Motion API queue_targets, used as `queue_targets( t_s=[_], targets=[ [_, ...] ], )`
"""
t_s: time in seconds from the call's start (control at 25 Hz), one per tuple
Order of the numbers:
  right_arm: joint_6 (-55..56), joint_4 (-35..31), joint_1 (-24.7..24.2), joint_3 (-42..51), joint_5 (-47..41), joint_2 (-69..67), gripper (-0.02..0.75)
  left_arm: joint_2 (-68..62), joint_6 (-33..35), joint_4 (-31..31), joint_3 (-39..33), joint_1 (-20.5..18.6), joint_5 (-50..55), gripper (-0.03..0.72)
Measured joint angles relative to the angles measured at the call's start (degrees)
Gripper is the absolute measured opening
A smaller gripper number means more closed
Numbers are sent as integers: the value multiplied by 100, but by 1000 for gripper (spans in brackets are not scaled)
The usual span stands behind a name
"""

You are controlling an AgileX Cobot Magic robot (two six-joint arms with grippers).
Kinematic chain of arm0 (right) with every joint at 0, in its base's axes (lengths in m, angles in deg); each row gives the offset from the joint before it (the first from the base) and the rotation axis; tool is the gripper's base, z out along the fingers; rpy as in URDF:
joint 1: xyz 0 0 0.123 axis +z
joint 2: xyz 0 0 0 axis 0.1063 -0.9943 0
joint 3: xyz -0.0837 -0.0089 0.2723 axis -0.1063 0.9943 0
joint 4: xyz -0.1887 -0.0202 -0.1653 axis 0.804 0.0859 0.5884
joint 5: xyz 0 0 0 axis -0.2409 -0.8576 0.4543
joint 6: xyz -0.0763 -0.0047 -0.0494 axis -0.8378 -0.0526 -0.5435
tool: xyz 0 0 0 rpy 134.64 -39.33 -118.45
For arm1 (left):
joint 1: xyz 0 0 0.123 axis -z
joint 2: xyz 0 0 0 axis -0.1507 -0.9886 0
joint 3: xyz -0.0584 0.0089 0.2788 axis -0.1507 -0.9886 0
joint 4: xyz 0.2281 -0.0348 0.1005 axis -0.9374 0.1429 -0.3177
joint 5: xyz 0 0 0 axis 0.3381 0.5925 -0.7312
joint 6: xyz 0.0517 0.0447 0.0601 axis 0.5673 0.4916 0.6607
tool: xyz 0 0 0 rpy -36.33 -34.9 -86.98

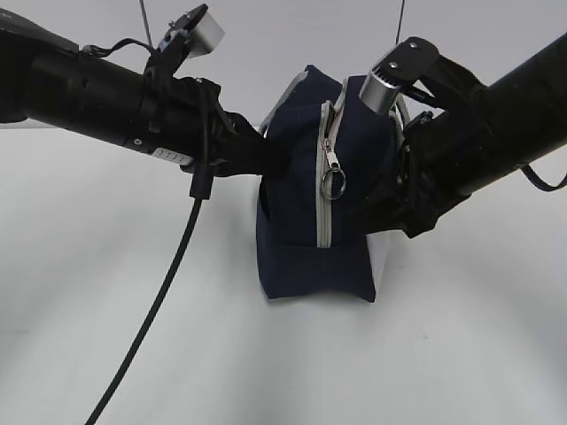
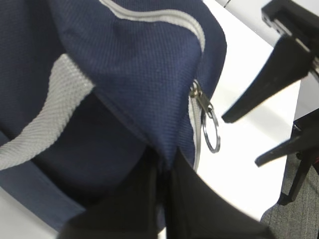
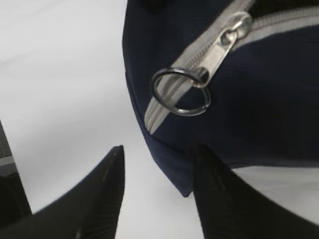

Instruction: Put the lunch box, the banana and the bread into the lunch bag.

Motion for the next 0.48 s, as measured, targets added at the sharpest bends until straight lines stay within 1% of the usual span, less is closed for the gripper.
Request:
queue_targets(
  t_s=[0.24,0.48],
  targets=[
    [-694,-291,0,0,243,-189,393,0,0,-18,0,0,0,3],
    [-1051,-356,-4,0,558,-279,403,0,0,-18,0,0,0,4]
  ],
)
